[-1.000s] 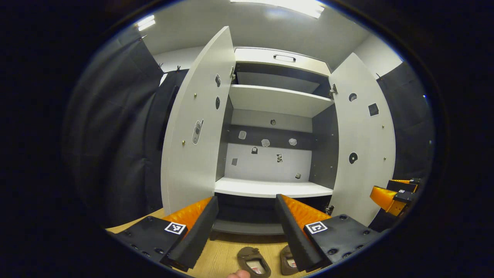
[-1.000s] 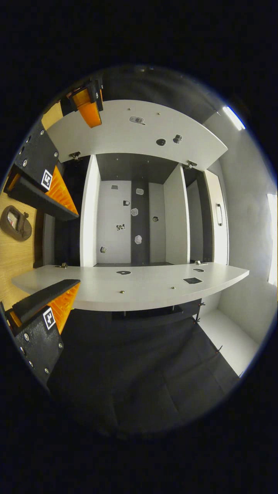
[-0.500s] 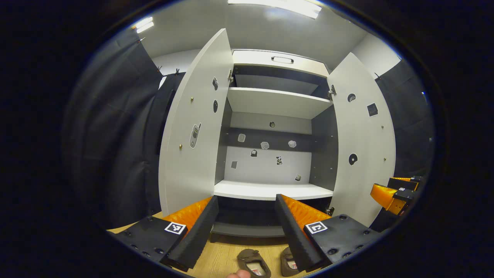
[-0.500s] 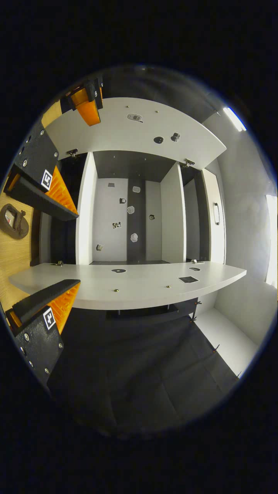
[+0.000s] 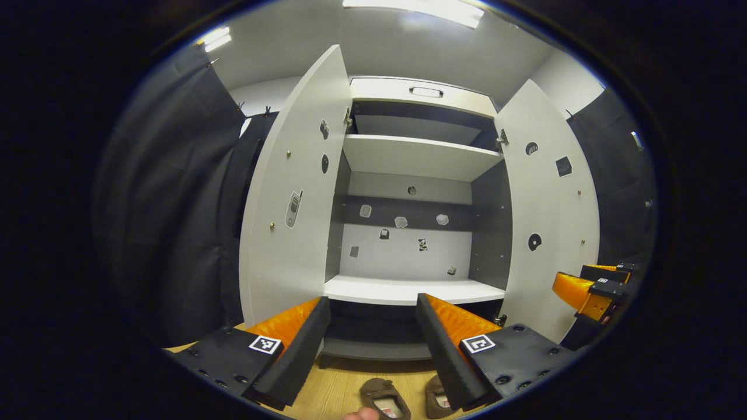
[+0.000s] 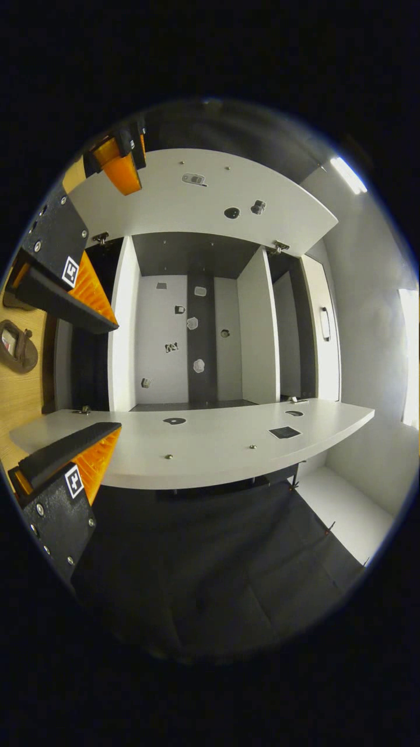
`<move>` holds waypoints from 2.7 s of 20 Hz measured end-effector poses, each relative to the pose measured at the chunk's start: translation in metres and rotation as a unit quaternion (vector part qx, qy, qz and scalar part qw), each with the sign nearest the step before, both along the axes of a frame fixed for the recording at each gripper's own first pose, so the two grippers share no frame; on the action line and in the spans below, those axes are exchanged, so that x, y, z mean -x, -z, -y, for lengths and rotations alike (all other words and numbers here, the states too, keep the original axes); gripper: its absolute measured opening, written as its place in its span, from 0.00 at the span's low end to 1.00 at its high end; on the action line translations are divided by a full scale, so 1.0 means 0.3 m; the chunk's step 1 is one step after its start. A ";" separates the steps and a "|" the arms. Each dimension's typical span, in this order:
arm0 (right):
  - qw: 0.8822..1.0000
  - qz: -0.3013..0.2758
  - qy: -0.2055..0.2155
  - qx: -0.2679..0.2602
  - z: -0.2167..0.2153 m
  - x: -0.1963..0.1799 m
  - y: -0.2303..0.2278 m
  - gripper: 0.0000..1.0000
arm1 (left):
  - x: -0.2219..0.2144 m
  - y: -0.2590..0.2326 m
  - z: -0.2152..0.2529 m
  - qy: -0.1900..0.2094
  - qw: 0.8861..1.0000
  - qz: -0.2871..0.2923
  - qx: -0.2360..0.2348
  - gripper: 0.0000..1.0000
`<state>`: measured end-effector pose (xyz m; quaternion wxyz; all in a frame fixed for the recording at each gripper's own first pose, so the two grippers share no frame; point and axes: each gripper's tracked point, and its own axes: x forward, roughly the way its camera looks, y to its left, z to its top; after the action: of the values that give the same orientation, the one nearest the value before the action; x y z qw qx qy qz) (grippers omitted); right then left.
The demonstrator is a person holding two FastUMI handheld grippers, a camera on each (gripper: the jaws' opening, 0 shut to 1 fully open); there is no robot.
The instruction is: Grab one shoe with the right hand and put it into the shoe cabinet, grab the other shoe with the left hand and put it into the shoe cabinet; then close the right door with the right hand and the left door with the left hand.
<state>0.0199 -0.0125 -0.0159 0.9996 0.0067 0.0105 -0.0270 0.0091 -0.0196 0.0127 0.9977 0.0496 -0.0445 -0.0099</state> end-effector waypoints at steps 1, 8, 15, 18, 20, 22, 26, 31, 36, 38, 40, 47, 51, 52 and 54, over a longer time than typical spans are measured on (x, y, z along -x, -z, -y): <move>1.000 -0.003 -0.004 0.002 -0.012 -0.010 0.016 0.90 | 0.000 0.003 -0.001 -0.001 1.000 -0.001 0.000 0.96; 0.996 -0.071 -0.035 0.027 -0.092 -0.075 0.272 0.94 | 0.003 0.012 -0.019 -0.012 1.000 -0.001 -0.011 0.96; 0.976 -0.211 -0.047 0.038 -0.101 -0.053 0.729 0.94 | -0.001 0.021 -0.035 -0.015 1.000 -0.004 -0.009 0.96; 0.963 -0.261 -0.048 0.039 -0.092 -0.029 0.873 0.95 | 0.001 0.032 -0.046 -0.018 1.000 -0.008 -0.007 0.96; 0.958 -0.283 -0.049 0.029 -0.100 -0.020 0.937 0.95 | -0.001 0.033 -0.054 -0.021 1.000 -0.008 -0.008 0.96; 0.951 -0.305 -0.048 0.028 -0.099 -0.015 1.007 0.94 | -0.001 0.030 -0.064 -0.025 1.000 -0.006 -0.009 0.94; 0.932 -0.357 -0.041 0.046 -0.077 0.017 1.136 0.92 | -0.001 0.034 -0.067 -0.024 1.000 -0.008 -0.006 0.96; 0.911 -0.409 -0.035 0.049 -0.050 0.032 1.252 0.89 | 0.000 0.034 -0.085 -0.031 0.999 -0.007 -0.007 0.96; 0.906 -0.419 -0.033 0.048 -0.044 -0.030 1.326 0.86 | 0.008 0.030 -0.098 -0.036 0.999 -0.009 -0.011 0.96; 0.904 -0.424 -0.040 0.046 -0.048 -0.051 1.362 0.86 | 0.009 0.015 -0.101 -0.037 0.999 -0.004 -0.013 0.96; 0.901 -0.430 -0.048 0.047 -0.059 -0.064 1.402 0.81 | 0.010 0.010 -0.105 -0.038 0.999 -0.002 -0.015 0.94; 0.906 -0.417 -0.066 0.033 -0.106 -0.068 1.422 0.40 | 0.028 -0.001 -0.133 -0.048 0.999 0.001 -0.018 0.96; 0.911 -0.407 -0.071 0.013 -0.083 -0.065 1.420 0.31 | 0.035 -0.009 -0.127 -0.041 0.999 0.006 -0.011 0.96; 0.913 -0.400 -0.074 0.025 -0.084 -0.067 1.417 0.14 | 0.038 -0.008 -0.125 -0.041 0.999 0.007 -0.011 0.96; 0.917 -0.386 -0.085 0.047 -0.094 -0.071 1.411 0.05 | 0.046 -0.010 -0.121 -0.038 0.999 0.008 -0.011 0.96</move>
<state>0.0414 0.0157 -0.4393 0.9154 -0.0526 0.3949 0.0570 -0.0046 0.0166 0.0157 0.9964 0.0621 -0.0501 0.0279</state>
